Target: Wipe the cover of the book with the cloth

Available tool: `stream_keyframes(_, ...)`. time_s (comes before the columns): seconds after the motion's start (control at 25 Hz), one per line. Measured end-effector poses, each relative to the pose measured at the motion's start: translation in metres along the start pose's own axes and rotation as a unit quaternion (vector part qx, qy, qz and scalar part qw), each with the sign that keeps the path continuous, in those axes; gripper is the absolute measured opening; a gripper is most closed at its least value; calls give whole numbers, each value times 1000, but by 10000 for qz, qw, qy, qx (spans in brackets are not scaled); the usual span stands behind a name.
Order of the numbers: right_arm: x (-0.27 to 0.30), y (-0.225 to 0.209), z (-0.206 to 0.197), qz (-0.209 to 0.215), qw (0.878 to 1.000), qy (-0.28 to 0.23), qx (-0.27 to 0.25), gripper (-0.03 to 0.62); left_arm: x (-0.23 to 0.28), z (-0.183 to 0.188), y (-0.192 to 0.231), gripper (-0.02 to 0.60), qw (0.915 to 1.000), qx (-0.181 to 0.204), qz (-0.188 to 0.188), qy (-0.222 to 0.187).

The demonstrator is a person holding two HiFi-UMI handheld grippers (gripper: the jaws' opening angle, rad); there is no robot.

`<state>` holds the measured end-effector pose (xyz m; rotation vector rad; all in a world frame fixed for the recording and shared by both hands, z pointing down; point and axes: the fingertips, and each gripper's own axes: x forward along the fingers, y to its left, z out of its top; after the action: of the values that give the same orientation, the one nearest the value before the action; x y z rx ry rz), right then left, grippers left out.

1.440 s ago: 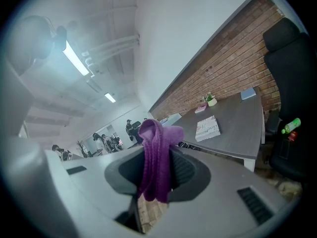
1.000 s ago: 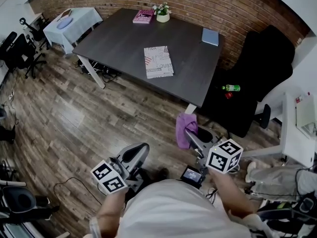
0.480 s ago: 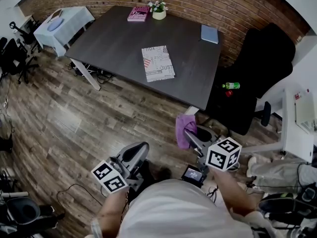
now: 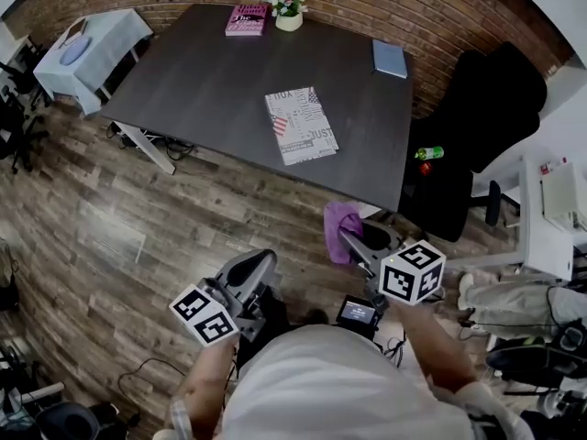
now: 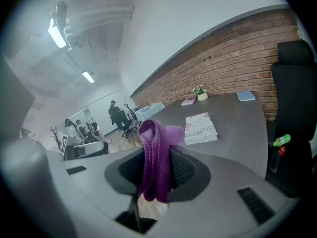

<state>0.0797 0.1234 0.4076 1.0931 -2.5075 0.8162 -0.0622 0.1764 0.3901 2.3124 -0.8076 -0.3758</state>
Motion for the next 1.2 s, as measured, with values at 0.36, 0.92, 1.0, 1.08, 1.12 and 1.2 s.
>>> stream_keyframes(0.36, 48, 18, 29, -467, 9989, -41, -67, 114, -7, 40, 51, 11, 9994, 28, -197, 296)
stream_keyframes(0.92, 90, -23, 60, -497, 9979, 164, -393, 114, 31, 41, 95, 12, 9986, -37, -12, 534)
stream_keyframes(1.0, 98, -35, 66, -420, 9979, 222, -439, 114, 41, 42, 102, 12, 9985, -34, 113, 526)
stream_keyframes(1.08, 106, -47, 72, -344, 9977, 309, -493, 114, 52, 44, 109, 12, 9984, -38, 231, 516)
stream_keyframes(1.12, 111, -54, 75, -303, 9975, 361, -535, 114, 58, 44, 112, 12, 9983, -31, 278, 515)
stream_keyframes(1.2, 120, -67, 81, -210, 9967, 460, -634, 114, 72, 44, 119, 12, 9980, -5, 368, 515)
